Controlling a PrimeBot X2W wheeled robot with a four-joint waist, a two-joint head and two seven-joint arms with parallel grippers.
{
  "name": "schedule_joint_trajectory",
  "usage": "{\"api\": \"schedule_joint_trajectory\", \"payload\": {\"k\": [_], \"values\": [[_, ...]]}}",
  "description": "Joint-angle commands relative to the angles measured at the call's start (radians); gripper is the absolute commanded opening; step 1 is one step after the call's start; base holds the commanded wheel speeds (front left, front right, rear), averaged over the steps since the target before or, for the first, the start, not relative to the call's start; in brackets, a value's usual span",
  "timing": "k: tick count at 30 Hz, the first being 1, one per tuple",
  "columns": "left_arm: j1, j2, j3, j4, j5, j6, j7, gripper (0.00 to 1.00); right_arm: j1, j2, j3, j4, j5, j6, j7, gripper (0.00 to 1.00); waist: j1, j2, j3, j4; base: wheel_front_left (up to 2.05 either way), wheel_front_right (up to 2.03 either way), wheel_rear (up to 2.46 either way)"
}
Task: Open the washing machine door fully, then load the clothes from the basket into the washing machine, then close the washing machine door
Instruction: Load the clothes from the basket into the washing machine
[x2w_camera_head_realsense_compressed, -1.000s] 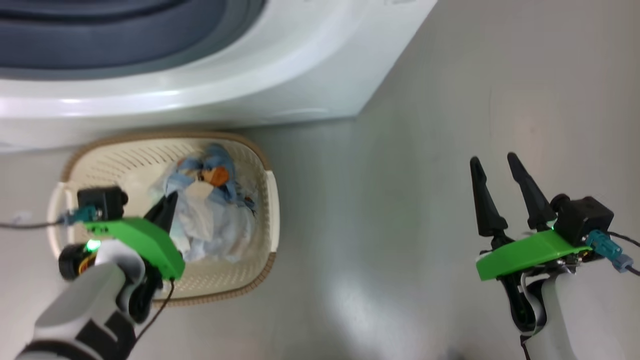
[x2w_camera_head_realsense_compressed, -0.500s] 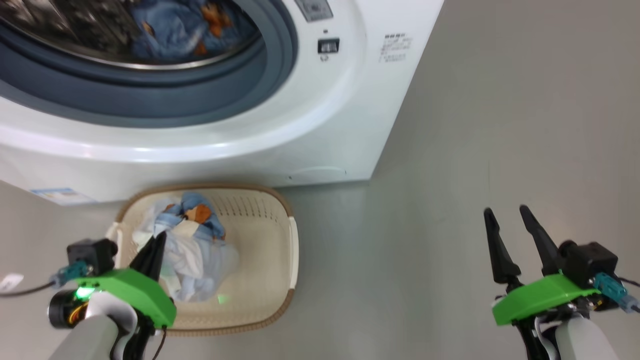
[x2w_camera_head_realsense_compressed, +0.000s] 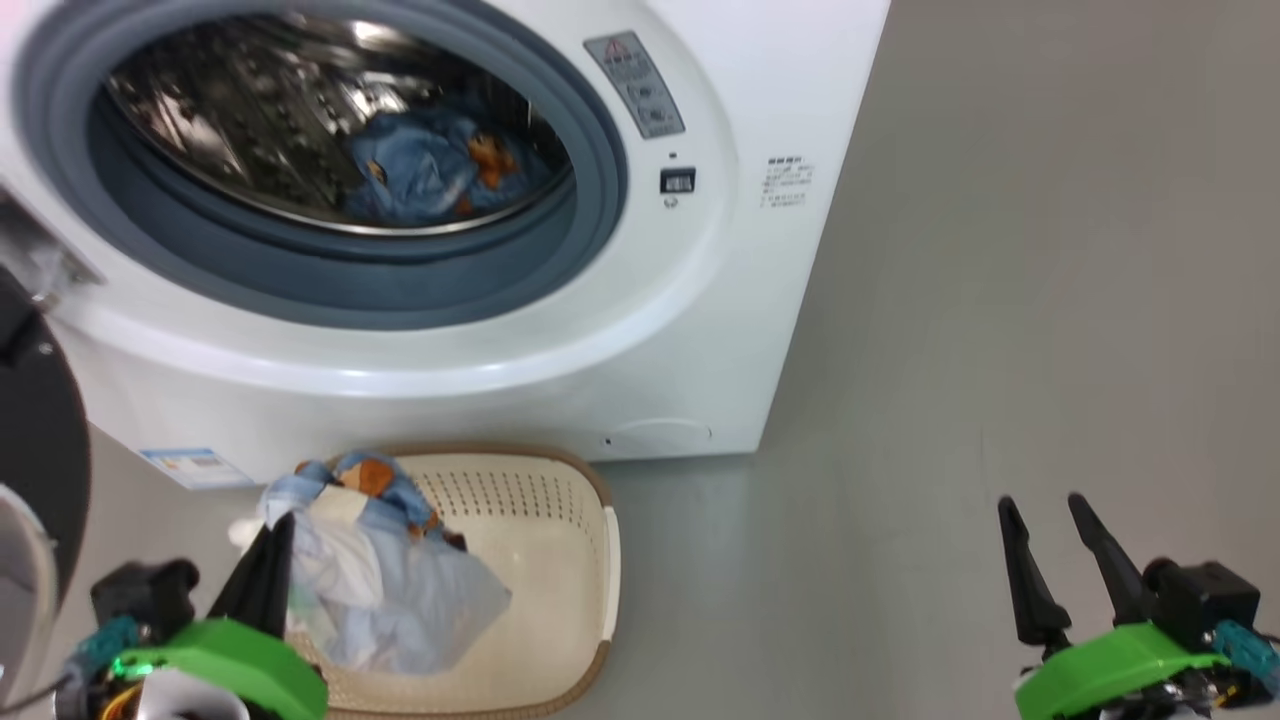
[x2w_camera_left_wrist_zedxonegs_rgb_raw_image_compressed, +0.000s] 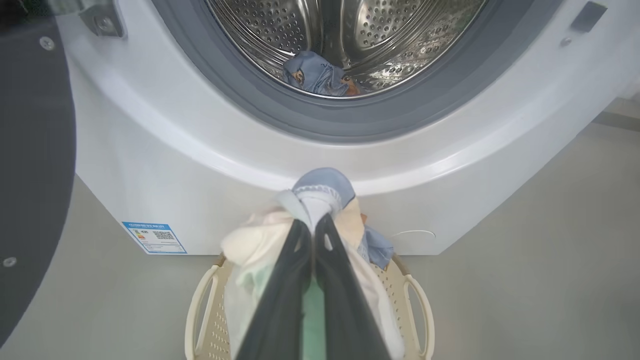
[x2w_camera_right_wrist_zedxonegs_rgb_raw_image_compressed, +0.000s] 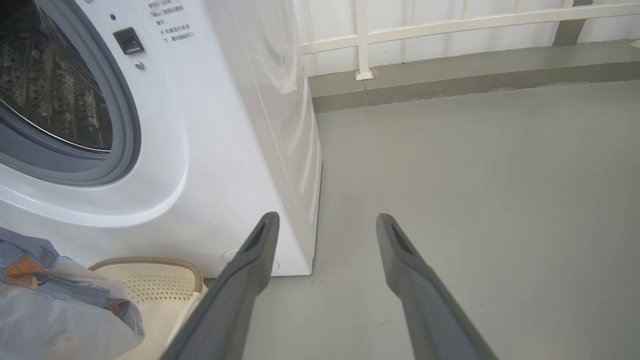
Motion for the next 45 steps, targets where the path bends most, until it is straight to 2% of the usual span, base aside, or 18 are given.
{"api": "schedule_joint_trajectory", "payload": {"k": [1,11,22,31,45], "values": [[0.007,0.023,0.057,-0.037,0.022,-0.002,-0.011,0.0,0.015,-0.016,0.019,-0.026,0.005,0.002,-0.012,1.0,0.0,-0.0001,-0.044,0.009,0.0,0.0,0.0],[0.178,-0.026,0.209,-0.208,0.158,-0.002,-0.011,0.0,0.095,-0.031,-0.003,-0.049,0.013,0.002,-0.012,1.0,0.0,-0.0001,-0.113,0.015,0.0,0.0,0.0],[0.317,-0.076,0.294,-0.314,0.212,-0.002,-0.011,0.0,0.149,-0.031,-0.022,-0.065,0.015,0.002,-0.012,1.0,0.0,-0.0001,-0.143,0.014,0.0,0.0,0.0],[0.318,-0.098,0.3,-0.33,0.225,-0.002,-0.011,0.0,0.143,-0.025,-0.021,-0.066,0.012,0.002,-0.012,1.0,0.0,-0.0001,-0.135,0.006,0.0,0.0,0.0],[0.189,-0.103,0.299,-0.325,0.209,-0.002,-0.011,0.0,0.091,-0.003,-0.023,-0.08,0.002,0.002,-0.012,1.0,0.0,-0.0001,-0.043,-0.011,0.0,0.0,0.0]]}}
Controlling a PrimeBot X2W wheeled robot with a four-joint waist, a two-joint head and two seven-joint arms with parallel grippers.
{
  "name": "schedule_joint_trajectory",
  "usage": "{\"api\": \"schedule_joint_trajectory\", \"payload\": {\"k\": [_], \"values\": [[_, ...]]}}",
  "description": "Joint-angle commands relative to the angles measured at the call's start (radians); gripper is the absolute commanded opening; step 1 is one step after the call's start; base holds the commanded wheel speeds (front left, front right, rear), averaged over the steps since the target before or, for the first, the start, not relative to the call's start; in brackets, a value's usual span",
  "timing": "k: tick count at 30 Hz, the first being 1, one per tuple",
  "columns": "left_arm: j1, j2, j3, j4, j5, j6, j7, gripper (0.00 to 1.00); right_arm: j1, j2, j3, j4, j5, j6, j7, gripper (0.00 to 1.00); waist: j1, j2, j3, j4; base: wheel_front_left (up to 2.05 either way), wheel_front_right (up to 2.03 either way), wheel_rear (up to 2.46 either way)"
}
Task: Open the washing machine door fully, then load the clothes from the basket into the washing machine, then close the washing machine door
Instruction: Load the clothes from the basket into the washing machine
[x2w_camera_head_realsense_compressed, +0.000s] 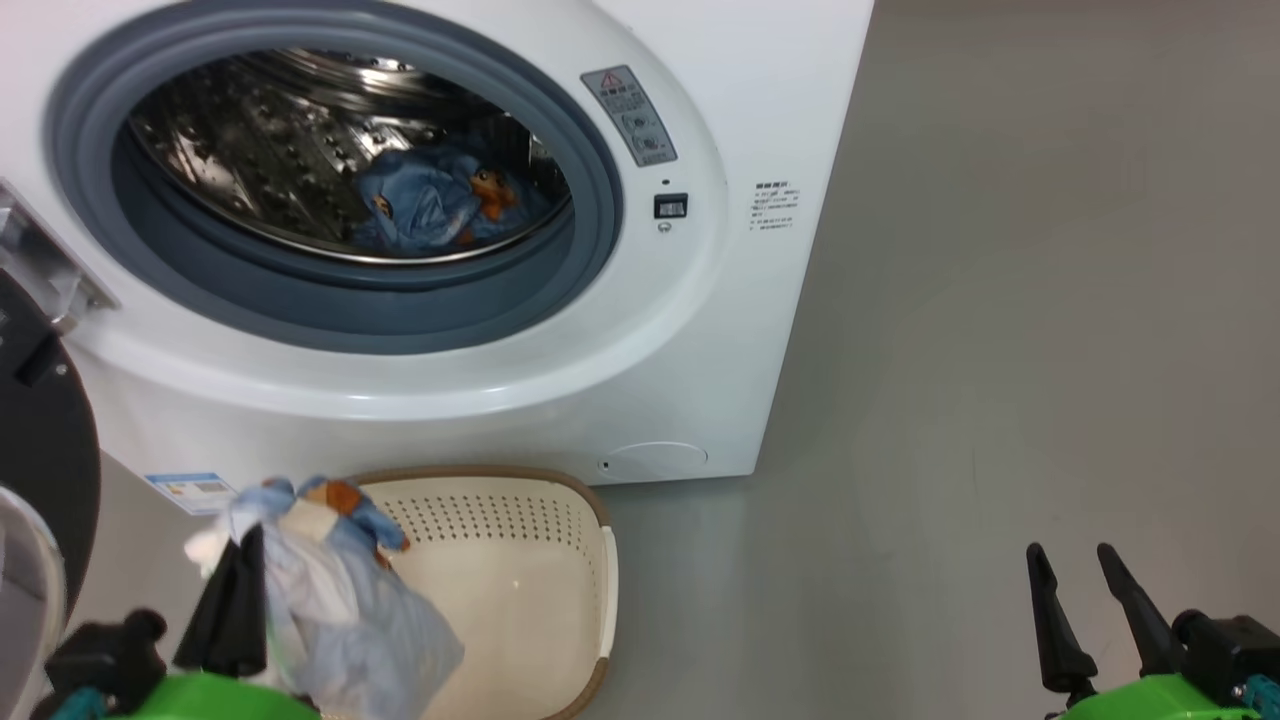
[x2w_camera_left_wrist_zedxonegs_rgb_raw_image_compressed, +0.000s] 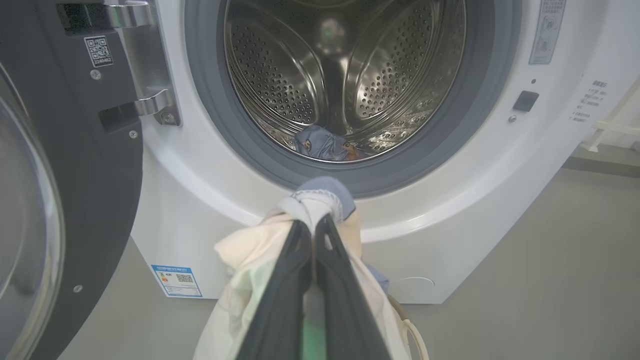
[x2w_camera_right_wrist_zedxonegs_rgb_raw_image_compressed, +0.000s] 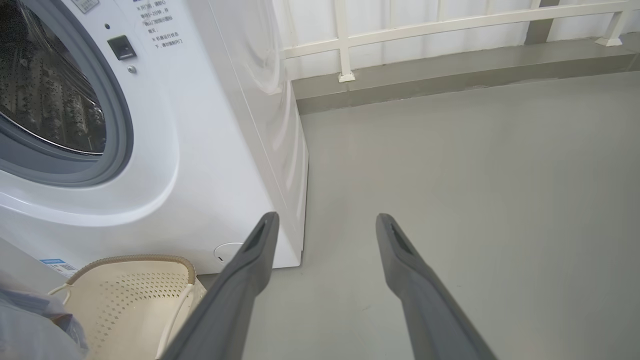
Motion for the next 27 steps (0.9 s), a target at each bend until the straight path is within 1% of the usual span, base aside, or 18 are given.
{"api": "schedule_joint_trajectory", "payload": {"k": [1,8,19,24,27], "values": [[-0.049,0.017,0.038,-0.02,-0.006,-0.002,-0.01,0.0,-0.03,-0.009,0.02,-0.026,-0.006,0.002,-0.012,1.0,0.0,-0.0001,0.02,-0.006,0.0,0.0,0.0],[-0.195,0.029,0.043,0.006,-0.022,-0.002,-0.01,0.0,-0.07,0.007,0.026,-0.028,-0.009,0.002,-0.012,1.0,0.0,-0.0001,0.077,-0.018,0.0,0.0,0.0],[-0.469,0.083,0.066,0.05,-0.015,-0.002,-0.01,0.0,-0.132,0.026,0.039,-0.03,-0.012,0.002,-0.012,1.0,0.0,-0.0001,0.167,-0.049,0.0,0.0,0.0],[-0.58,0.1,0.049,0.076,-0.014,-0.002,-0.01,0.0,-0.149,0.032,0.037,-0.032,-0.012,0.002,-0.012,1.0,0.0,-0.0001,0.192,-0.06,0.0,0.0,0.0],[-0.636,0.104,0.027,0.136,-0.026,-0.002,-0.01,0.0,-0.158,0.036,0.042,-0.032,-0.011,0.002,-0.012,1.0,0.0,-0.0001,0.206,-0.07,0.0,0.0,0.0]]}}
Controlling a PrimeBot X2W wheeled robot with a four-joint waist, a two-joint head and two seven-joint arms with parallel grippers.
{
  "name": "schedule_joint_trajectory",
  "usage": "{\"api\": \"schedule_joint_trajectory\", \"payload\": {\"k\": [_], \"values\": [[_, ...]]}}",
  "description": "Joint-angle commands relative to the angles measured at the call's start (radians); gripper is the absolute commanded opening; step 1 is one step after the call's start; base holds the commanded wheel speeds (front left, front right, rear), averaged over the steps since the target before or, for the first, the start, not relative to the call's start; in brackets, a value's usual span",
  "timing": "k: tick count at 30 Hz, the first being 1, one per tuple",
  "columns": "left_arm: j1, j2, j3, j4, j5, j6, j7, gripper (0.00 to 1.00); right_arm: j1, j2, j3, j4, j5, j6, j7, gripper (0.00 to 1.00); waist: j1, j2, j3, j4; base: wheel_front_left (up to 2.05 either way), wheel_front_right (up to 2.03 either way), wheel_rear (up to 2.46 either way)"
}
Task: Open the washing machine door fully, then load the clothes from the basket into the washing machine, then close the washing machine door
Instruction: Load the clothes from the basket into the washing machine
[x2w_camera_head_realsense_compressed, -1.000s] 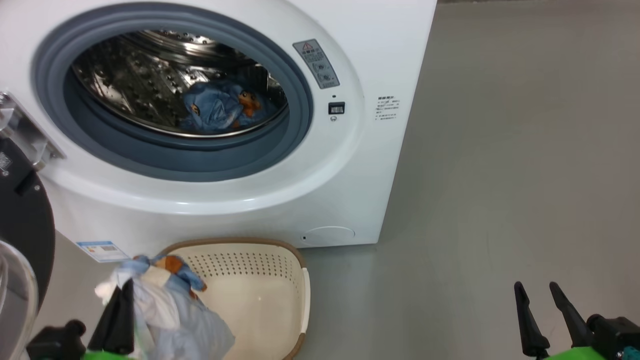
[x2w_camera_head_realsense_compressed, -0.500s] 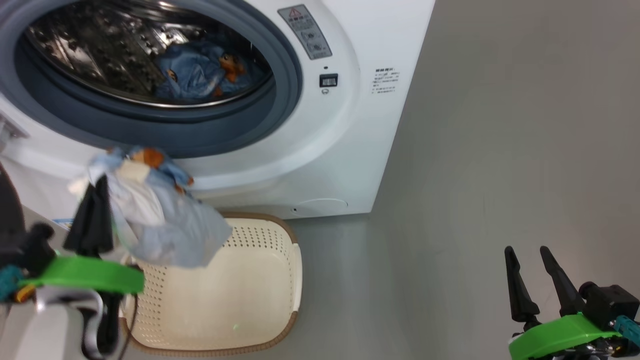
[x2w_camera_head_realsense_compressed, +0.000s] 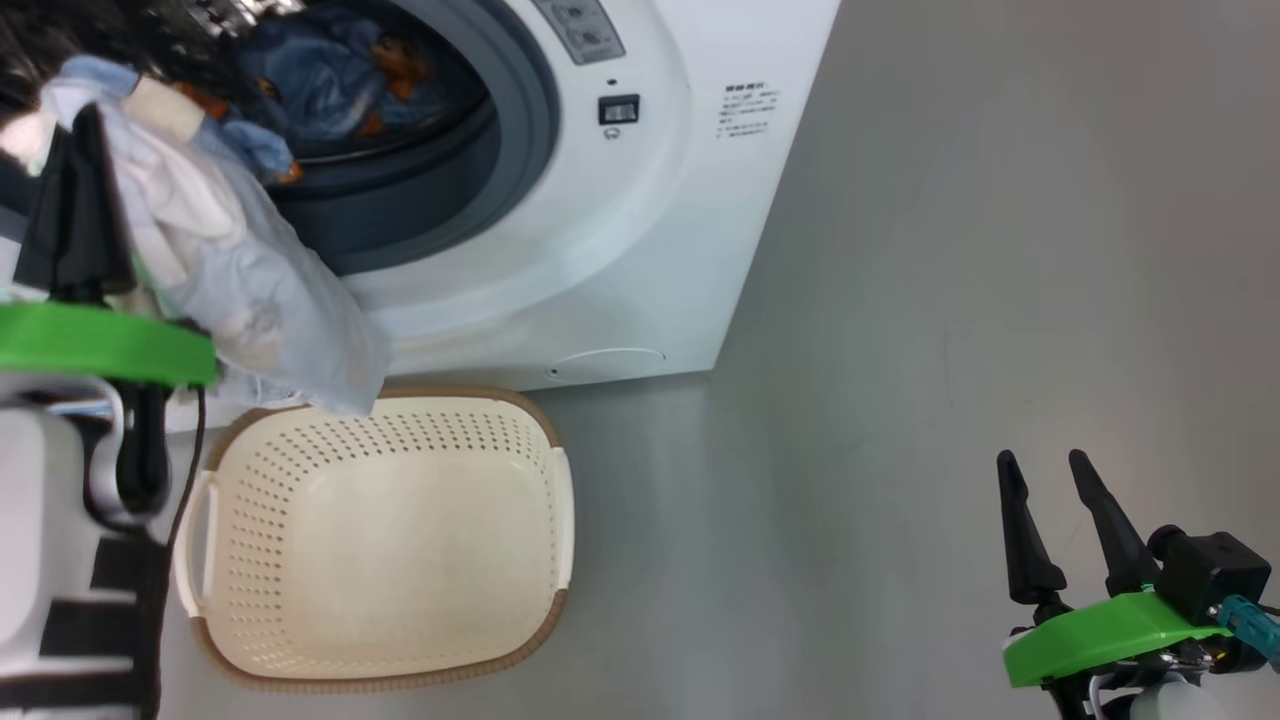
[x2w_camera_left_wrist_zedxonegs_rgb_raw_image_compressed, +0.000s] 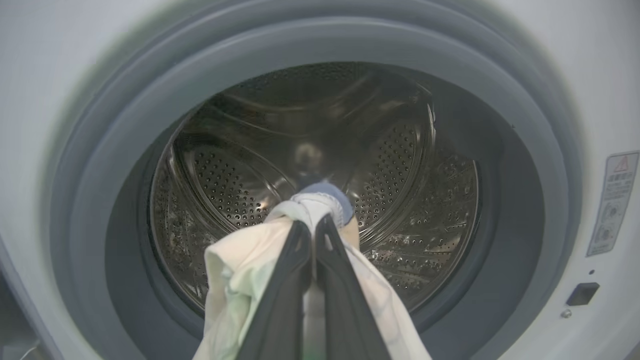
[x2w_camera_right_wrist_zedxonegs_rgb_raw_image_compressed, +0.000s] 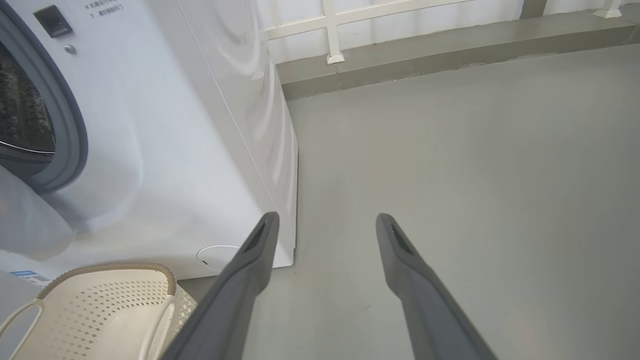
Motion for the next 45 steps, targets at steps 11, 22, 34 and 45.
{"api": "schedule_joint_trajectory", "payload": {"k": [11,22,34,45], "values": [[-0.255,0.055,-0.049,0.361,-0.027,-0.002,-0.006,0.0,-0.066,0.009,0.069,-0.022,0.006,0.002,-0.012,1.0,-0.0001,0.0,0.075,-0.064,0.0,0.0,0.0],[-0.446,0.075,-0.133,0.685,-0.055,-0.002,0.002,0.0,-0.09,0.01,0.1,-0.028,0.036,0.002,-0.012,1.0,-0.0001,0.0,0.133,-0.116,0.0,0.0,0.0],[-0.605,0.124,-0.187,0.836,-0.07,-0.002,0.0,0.0,-0.121,0.01,0.131,-0.038,0.066,0.002,-0.012,1.0,-0.0001,0.0,0.194,-0.171,0.0,0.0,0.0],[-0.586,0.164,-0.024,0.439,0.041,0.056,-0.006,0.0,-0.148,0.01,0.136,-0.054,0.085,0.002,-0.012,1.0,-0.0001,0.0,0.25,-0.187,0.0,0.0,0.0]]}}
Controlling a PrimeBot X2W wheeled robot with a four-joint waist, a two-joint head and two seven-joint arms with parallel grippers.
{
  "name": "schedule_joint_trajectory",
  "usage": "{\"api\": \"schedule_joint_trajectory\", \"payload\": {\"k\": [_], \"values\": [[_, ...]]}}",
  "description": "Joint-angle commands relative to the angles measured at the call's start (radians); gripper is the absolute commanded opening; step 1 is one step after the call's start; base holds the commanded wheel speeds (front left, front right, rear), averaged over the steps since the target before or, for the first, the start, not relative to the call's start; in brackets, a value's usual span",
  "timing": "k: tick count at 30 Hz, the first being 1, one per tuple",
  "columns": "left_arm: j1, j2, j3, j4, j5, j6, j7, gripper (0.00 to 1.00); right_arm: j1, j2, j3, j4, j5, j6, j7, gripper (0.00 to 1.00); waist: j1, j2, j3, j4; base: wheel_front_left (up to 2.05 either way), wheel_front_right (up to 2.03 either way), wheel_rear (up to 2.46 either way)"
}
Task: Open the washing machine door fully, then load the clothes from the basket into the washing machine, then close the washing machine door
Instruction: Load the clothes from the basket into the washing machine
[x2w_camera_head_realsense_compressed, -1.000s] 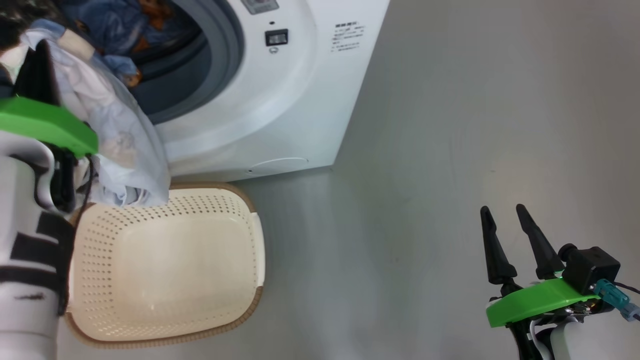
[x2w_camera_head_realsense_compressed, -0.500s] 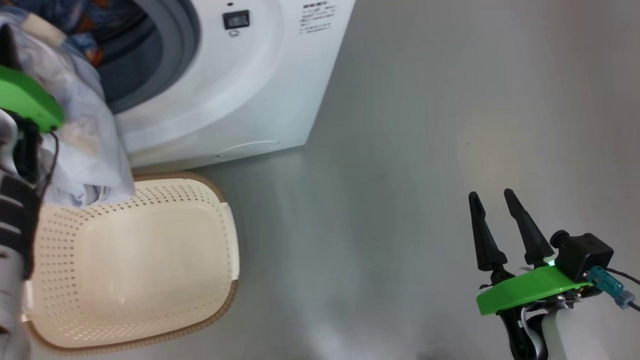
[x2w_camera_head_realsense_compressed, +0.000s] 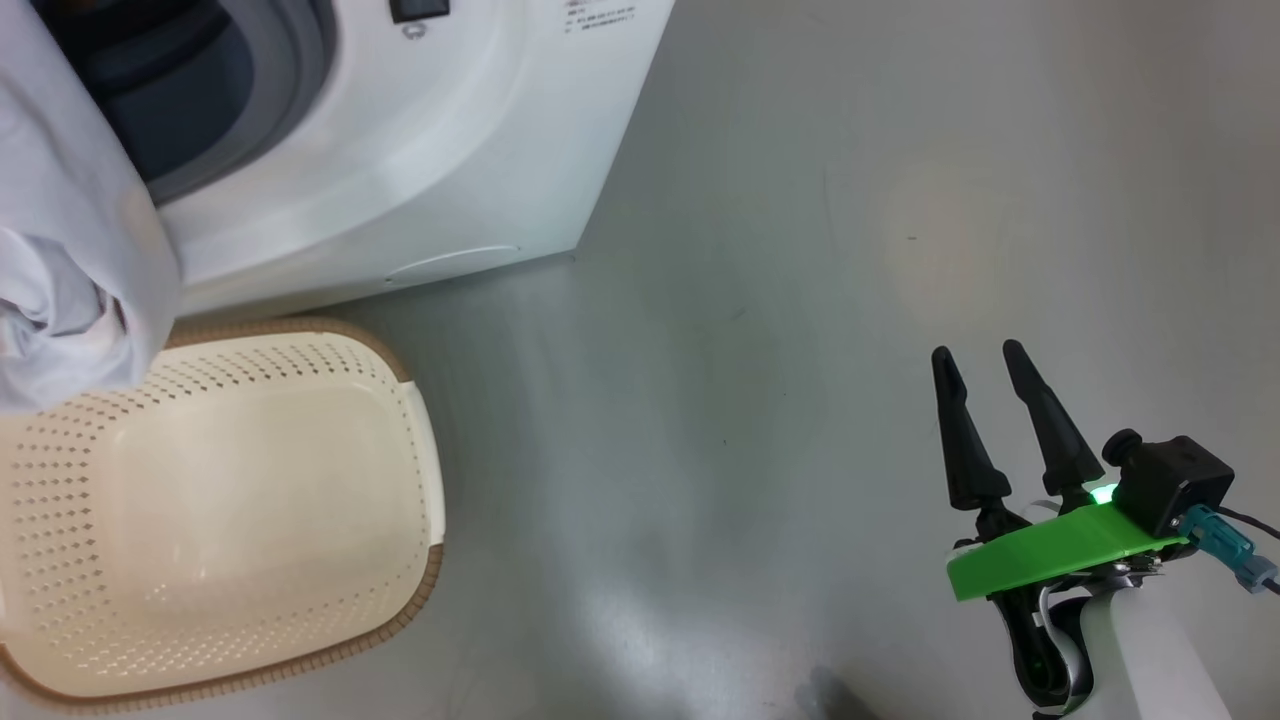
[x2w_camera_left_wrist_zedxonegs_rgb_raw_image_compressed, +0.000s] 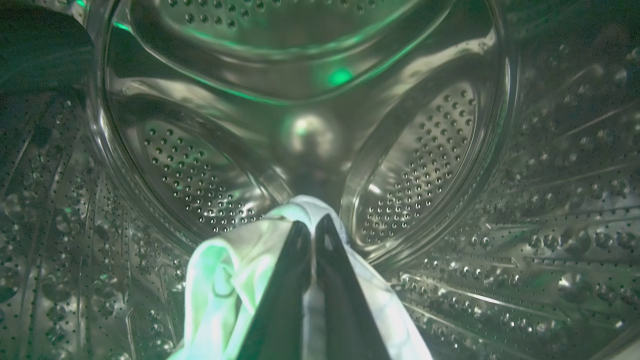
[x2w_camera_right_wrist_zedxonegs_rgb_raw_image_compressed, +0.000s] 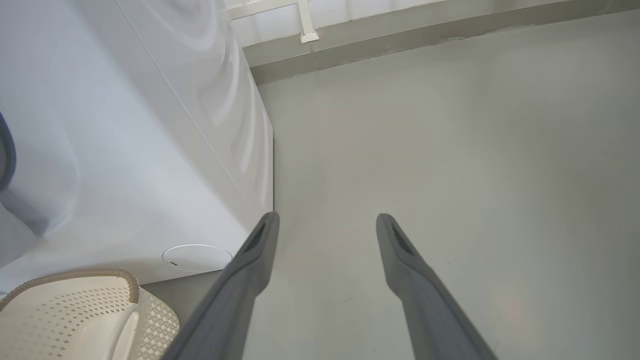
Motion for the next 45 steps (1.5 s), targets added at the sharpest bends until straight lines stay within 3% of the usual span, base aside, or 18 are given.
{"api": "schedule_joint_trajectory", "payload": {"k": [1,8,9,10,11,20,27,45], "values": [[0.026,0.041,0.038,-0.049,0.022,0.001,-0.006,0.0,-0.006,-0.001,0.023,-0.026,0.014,0.002,-0.012,1.0,0.0,0.0,0.01,-0.003,0.0,0.0,0.0],[0.051,0.01,0.056,0.109,0.08,-0.034,-0.006,0.0,-0.008,-0.001,0.027,-0.021,0.016,0.002,-0.012,1.0,0.0,0.0,0.006,0.004,0.0,0.0,0.0],[0.044,0.01,0.051,0.135,0.085,-0.036,-0.006,0.19,-0.008,-0.001,0.027,-0.02,0.016,0.002,-0.012,1.0,0.0,0.0,0.004,0.005,0.0,0.0,0.0],[0.038,0.007,0.049,0.168,0.084,-0.038,-0.006,0.45,-0.008,-0.001,0.027,-0.02,0.015,0.002,-0.012,1.0,0.0,0.0,0.001,0.007,0.0,0.0,0.0],[0.029,0.005,0.041,0.195,0.087,-0.04,-0.006,1.0,-0.007,-0.001,0.027,-0.019,0.015,0.002,-0.012,1.0,0.0,0.0,-0.001,0.009,0.0,0.0,0.0],[-0.017,-0.005,0.021,0.316,0.08,-0.05,-0.006,1.0,-0.007,-0.001,0.025,-0.018,0.009,0.002,-0.012,1.0,0.0,0.0,-0.008,0.021,0.0,0.0,0.0],[-0.008,-0.018,0.016,0.314,0.062,-0.052,-0.006,1.0,-0.012,-0.001,0.022,-0.017,0.002,0.002,-0.012,1.0,0.0,0.0,-0.011,0.031,0.0,0.0,0.0],[0.292,-0.092,0.04,-0.018,0.014,-0.053,-0.006,1.0,-0.011,-0.001,-0.009,-0.021,-0.039,0.002,-0.012,1.0,0.0,0.0,-0.049,0.113,0.0,0.0,0.0]]}}
